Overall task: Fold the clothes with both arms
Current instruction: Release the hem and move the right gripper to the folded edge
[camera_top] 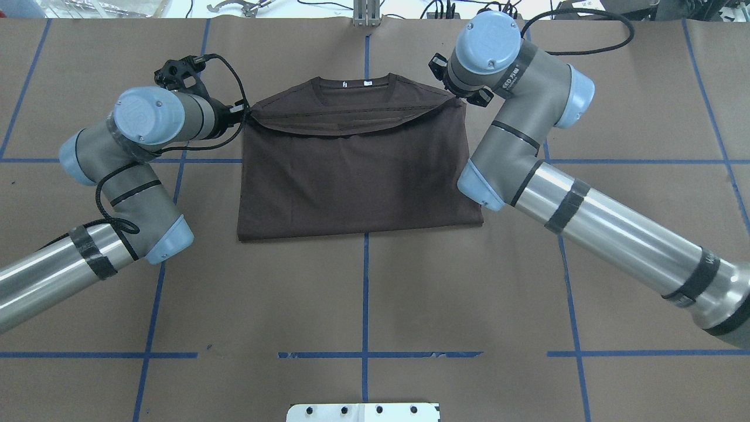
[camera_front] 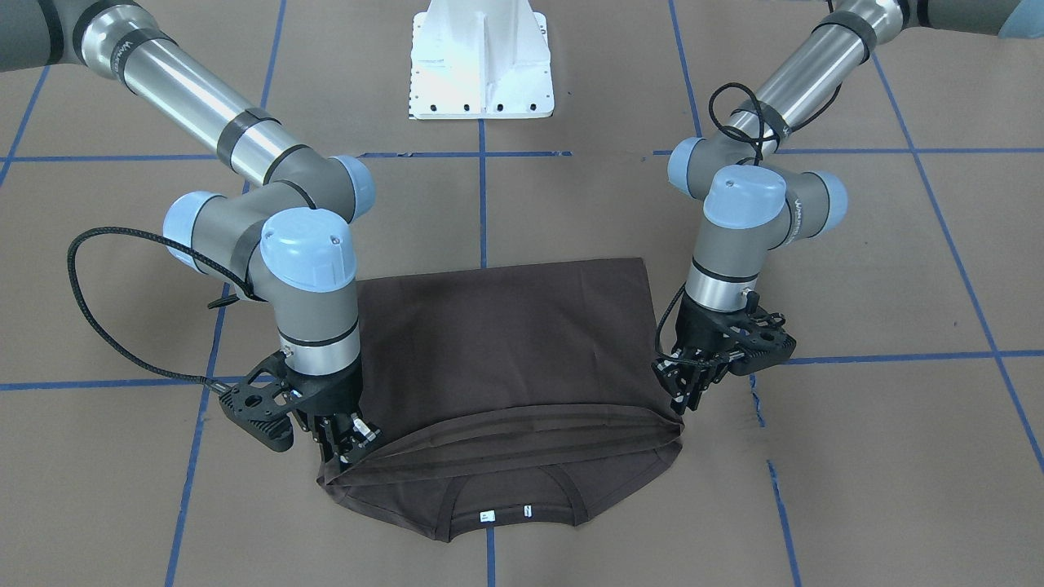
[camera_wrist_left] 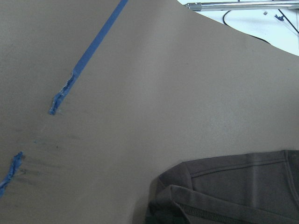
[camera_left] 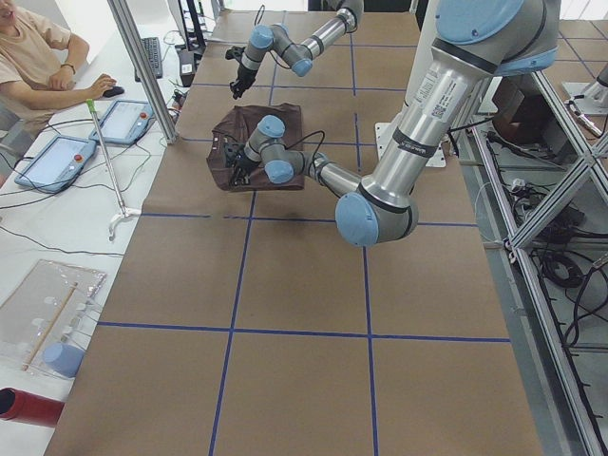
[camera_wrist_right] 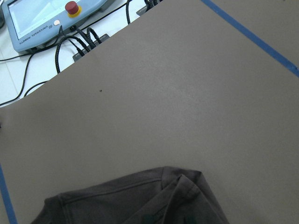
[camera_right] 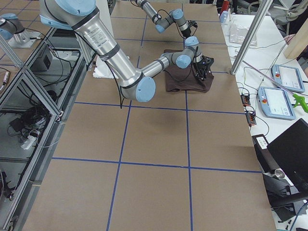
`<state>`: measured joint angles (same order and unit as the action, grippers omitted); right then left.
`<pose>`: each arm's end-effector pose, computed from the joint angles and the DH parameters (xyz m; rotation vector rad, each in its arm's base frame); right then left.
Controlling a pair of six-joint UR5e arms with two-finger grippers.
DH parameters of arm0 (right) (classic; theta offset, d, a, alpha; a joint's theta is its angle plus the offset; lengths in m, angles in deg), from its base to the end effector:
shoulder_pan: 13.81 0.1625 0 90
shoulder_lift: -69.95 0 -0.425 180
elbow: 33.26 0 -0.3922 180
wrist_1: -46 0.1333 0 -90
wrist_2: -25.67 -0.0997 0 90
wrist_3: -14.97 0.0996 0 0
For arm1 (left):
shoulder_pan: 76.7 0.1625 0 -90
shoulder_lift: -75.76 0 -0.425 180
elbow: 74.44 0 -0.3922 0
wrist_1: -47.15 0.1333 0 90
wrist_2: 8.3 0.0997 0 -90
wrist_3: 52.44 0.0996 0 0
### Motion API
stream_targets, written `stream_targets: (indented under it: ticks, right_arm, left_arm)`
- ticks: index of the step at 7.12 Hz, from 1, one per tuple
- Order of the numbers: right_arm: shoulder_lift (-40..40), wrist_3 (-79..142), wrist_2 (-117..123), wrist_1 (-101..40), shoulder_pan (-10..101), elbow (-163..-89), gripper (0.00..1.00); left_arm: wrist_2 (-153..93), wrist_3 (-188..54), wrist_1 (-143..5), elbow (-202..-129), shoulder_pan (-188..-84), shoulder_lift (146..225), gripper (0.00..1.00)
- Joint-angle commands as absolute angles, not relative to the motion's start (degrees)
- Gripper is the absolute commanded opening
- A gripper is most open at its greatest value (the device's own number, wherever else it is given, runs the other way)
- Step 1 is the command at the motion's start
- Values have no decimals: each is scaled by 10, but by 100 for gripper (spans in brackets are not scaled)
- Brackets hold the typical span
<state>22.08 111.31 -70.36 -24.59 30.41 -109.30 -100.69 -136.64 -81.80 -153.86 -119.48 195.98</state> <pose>-0.4670 -0.6259 0.2858 0.1805 -0.8399 0.7857 0.4409 -0.5839 0.3647 0.3918 0.9619 -0.5661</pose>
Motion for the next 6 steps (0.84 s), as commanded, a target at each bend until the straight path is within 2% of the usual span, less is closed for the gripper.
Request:
stream_targets:
  ticks: [1,4,6]
  right_arm:
    - [96,1164,-719,-247,261,-1235,59]
    - [-14,1268,-717,-246,193,-1340,67]
    - [-15,1271,-708,-245,171,-1321,67]
  left_arm:
    - [-1042,-1367,-825,-1586,-1196,1940,36]
    - [-1037,-1366,-845,-1580,-1193,1941,36]
    - [-1036,-1366,-844,-1580,-1193,1941,36]
